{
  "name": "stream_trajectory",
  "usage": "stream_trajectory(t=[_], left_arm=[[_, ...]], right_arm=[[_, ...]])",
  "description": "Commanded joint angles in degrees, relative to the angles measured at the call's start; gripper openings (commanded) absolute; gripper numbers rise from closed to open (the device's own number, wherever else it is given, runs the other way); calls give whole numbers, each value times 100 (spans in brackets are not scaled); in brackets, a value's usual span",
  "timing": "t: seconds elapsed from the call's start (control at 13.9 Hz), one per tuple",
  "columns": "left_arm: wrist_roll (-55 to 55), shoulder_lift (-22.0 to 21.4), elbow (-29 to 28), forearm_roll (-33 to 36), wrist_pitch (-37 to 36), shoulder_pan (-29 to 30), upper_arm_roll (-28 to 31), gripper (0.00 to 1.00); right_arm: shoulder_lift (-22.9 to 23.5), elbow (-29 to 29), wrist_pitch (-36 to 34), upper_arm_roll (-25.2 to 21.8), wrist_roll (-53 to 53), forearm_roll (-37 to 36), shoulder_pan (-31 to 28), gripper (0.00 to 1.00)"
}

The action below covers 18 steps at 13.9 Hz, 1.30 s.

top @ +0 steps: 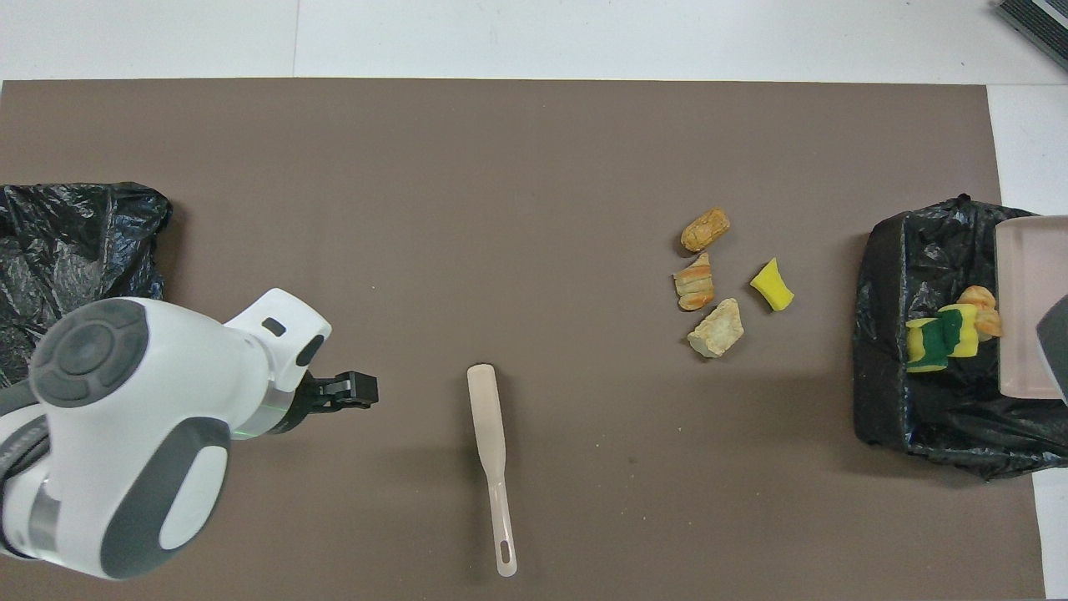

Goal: Sweep and dump trash in bin
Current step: 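Tip the dustpan over the trash bag with the right gripper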

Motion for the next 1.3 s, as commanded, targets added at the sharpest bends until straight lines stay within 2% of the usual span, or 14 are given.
stream_trajectory(t=[0.0, 0.14, 0.29, 0.43, 0.65, 0.87, 1.08, 1.23], left_arm=[[775, -47, 64, 223, -143, 557, -49, 100], [1110, -4, 483, 478, -440, 891, -49, 100], [1566, 137, 1247, 479, -941, 1259, -49, 100], [1674, 190, 1846, 479, -1328, 1375, -40, 100], [1665, 190, 2453, 488, -1890, 1508, -40, 100], [1683, 190, 2902, 505, -2435, 1543, -14, 100], [1726, 243, 2938, 584, -2350, 1543, 74, 100], [1726, 401, 3034, 602, -2305, 1543, 74, 100]], right_arm=[[-289, -283, 10, 28, 131, -177, 9, 0], [-394, -213, -8, 54, -53, -90, 9, 0], [-457, -3, 97, 54, -719, 382, 0, 0], [-509, 104, 106, 63, -1081, 735, -8, 0], [-685, 104, 54, 63, -1162, 1587, 9, 0], [-685, 104, -34, 72, -1057, 2552, 27, 0], [-694, 104, -166, 229, -872, 2863, 36, 0], [-755, 51, -323, 239, -68, 3188, 36, 0]])
